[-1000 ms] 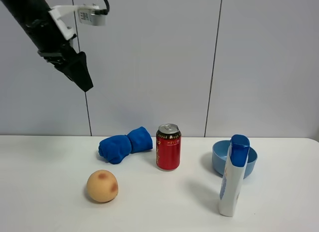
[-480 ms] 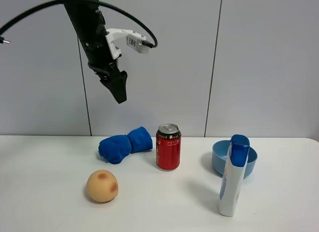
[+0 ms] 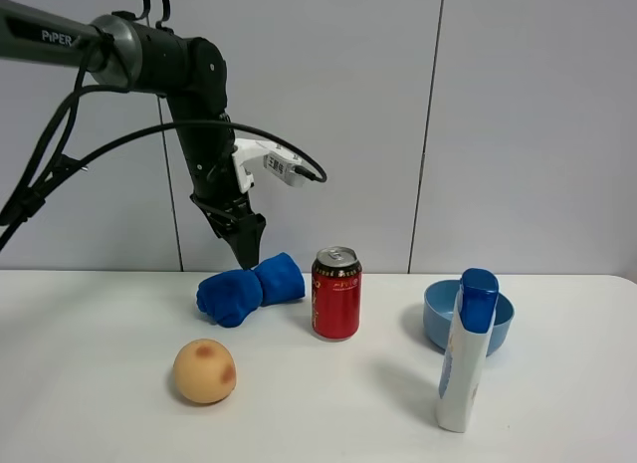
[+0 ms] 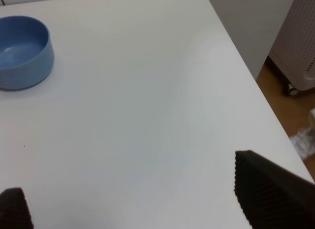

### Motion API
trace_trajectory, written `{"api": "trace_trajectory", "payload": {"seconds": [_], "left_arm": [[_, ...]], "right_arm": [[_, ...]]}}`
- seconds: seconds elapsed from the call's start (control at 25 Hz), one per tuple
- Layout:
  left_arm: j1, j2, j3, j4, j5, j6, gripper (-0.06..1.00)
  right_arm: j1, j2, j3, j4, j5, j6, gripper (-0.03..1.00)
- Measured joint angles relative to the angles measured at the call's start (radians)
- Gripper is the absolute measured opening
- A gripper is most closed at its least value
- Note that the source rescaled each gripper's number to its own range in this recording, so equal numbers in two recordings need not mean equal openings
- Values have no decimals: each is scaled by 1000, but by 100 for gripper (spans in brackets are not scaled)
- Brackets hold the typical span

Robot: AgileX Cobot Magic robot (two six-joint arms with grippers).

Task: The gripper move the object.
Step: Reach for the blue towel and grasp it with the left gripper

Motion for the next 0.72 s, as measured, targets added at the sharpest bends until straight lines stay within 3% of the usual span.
{"api": "trace_trajectory", "payload": {"seconds": [0.4, 0.72], "left_arm": [[0, 80, -4, -27, -134, -3, 100], [0, 138, -4, -39, -155, -4, 100]], "right_arm": [[0, 0, 0, 0, 0, 0, 100], [0, 0, 0, 0, 0, 0, 100]]}}
